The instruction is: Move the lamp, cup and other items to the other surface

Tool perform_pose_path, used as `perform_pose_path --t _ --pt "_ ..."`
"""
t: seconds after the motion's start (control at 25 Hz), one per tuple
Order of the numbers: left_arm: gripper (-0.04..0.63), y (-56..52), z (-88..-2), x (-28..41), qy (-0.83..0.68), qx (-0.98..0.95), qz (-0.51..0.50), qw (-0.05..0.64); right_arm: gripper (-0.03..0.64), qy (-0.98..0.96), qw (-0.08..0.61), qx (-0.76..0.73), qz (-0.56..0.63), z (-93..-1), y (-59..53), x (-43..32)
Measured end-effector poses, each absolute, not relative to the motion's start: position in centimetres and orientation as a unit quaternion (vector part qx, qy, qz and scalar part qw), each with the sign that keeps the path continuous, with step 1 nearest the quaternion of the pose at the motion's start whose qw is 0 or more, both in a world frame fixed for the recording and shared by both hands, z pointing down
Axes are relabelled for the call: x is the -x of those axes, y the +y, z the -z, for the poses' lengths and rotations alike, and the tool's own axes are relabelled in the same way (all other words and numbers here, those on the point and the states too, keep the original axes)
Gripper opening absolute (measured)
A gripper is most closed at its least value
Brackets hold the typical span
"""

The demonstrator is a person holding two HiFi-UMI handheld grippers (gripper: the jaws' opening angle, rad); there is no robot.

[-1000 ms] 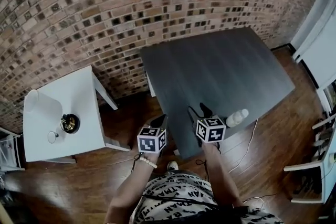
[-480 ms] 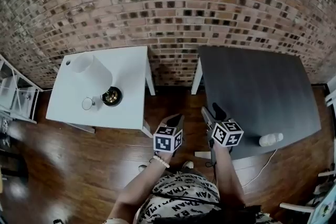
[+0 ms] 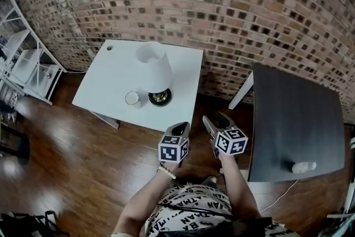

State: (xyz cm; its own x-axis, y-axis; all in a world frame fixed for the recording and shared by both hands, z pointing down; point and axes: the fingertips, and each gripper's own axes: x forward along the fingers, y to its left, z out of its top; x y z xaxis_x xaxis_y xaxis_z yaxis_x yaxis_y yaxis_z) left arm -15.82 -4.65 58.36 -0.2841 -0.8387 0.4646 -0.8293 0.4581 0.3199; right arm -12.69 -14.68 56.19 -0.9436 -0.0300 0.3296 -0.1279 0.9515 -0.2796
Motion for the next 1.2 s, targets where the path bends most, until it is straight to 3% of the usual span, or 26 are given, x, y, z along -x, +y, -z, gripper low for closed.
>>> perform_pose_path --t 0.44,1.2 --pt "0.003 5.6 -58.1 24.3 -0.819 -0.493 0.013 0.293 0.259 -0.977 0.185 0.011 -0.105 -57.9 -4.9 24.2" --pt "0.003 5.6 -60.5 33.3 -0.857 -0.416 0.030 0.304 0.258 -0.976 0.184 0.078 -0.083 -63.6 -4.7 38.5"
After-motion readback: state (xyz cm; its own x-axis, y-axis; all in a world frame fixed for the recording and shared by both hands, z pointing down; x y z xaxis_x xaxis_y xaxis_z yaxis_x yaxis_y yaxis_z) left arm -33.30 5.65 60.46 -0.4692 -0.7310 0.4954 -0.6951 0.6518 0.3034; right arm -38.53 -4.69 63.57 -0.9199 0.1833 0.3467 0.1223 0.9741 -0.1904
